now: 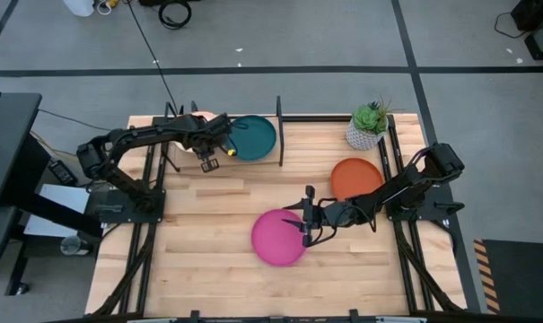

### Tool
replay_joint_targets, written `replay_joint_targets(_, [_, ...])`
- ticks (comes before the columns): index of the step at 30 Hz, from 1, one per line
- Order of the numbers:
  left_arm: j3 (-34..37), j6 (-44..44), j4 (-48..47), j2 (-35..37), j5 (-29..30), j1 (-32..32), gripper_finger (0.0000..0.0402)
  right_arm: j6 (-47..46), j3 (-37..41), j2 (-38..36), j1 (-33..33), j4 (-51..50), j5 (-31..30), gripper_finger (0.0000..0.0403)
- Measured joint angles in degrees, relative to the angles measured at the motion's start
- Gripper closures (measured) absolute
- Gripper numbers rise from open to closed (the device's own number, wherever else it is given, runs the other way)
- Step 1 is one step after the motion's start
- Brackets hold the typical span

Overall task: Place and stack plates onto a shelf
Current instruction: Stack the white plate on top of the brown plate on the shelf

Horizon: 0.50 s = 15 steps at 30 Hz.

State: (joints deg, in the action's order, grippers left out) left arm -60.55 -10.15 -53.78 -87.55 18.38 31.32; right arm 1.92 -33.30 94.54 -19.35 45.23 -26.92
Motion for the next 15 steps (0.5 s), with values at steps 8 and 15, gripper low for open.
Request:
replay_joint_targets(8, [-0.63, -0.87, -3.69, 4.69, 0.91, -0.01, 0.0363, -0.46, 0.0, 0.0, 0.0, -0.39, -0.46, 0.0232])
replay_joint_targets(15, [-0.61, 2.19, -6.01, 7.41, -1.0, -0.97, 0.0361, -0.49, 0.0, 0.0, 0.0, -0.34, -0.46, 0.0232])
